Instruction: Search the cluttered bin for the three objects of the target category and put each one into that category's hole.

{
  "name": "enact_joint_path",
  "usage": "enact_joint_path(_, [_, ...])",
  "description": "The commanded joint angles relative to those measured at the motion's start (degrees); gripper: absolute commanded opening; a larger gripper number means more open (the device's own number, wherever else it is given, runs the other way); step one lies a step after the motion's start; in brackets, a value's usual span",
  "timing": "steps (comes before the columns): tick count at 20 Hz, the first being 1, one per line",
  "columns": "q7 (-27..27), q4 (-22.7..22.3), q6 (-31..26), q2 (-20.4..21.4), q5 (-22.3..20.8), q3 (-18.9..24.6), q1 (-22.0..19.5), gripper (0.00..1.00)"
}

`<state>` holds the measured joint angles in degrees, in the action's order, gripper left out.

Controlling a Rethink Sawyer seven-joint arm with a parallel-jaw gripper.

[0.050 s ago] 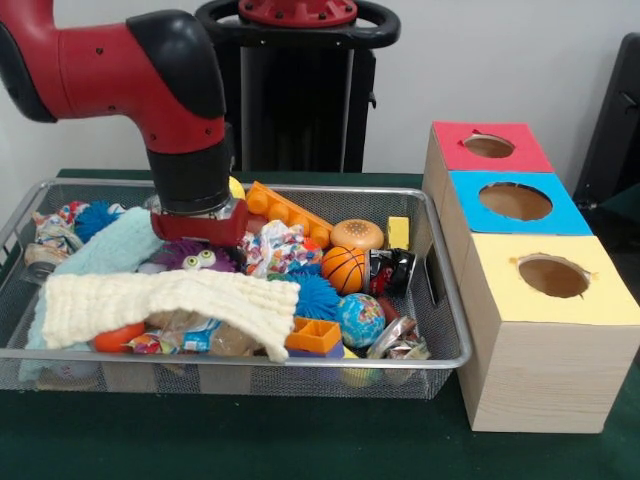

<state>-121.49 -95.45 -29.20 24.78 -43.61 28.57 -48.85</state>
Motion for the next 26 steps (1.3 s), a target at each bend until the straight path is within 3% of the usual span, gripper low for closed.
enact_joint_path(1, [10.8, 16.1, 0.4, -6.0, -4.9, 3.2, 4.6, 1.00])
enact_joint_path(5, [-0.1, 22.4, 2.6, -8.0, -9.4, -3.8, 12.3, 1.00])
enact_joint_path(9, [-6.8, 26.4, 11.7, -10.9, -13.8, -7.8, 16.7, 1.00])
enact_joint_path(10, [-5.6, 26.7, 12.8, -11.2, -13.2, -7.7, 16.8, 0.00])
enact_joint_path(15, [-1.1, 25.3, 8.8, -10.3, -10.6, -5.6, 15.8, 0.00])
enact_joint_path(19, [4.1, 20.8, 5.1, -7.6, -6.4, -2.2, 13.0, 0.00])
enact_joint_path(24, [-2.8, 7.9, 2.4, 4.0, -1.8, -4.9, 16.0, 0.00])
enact_joint_path(26, [-3.8, 5.3, 2.4, 5.6, -0.5, -5.0, 16.4, 0.00])
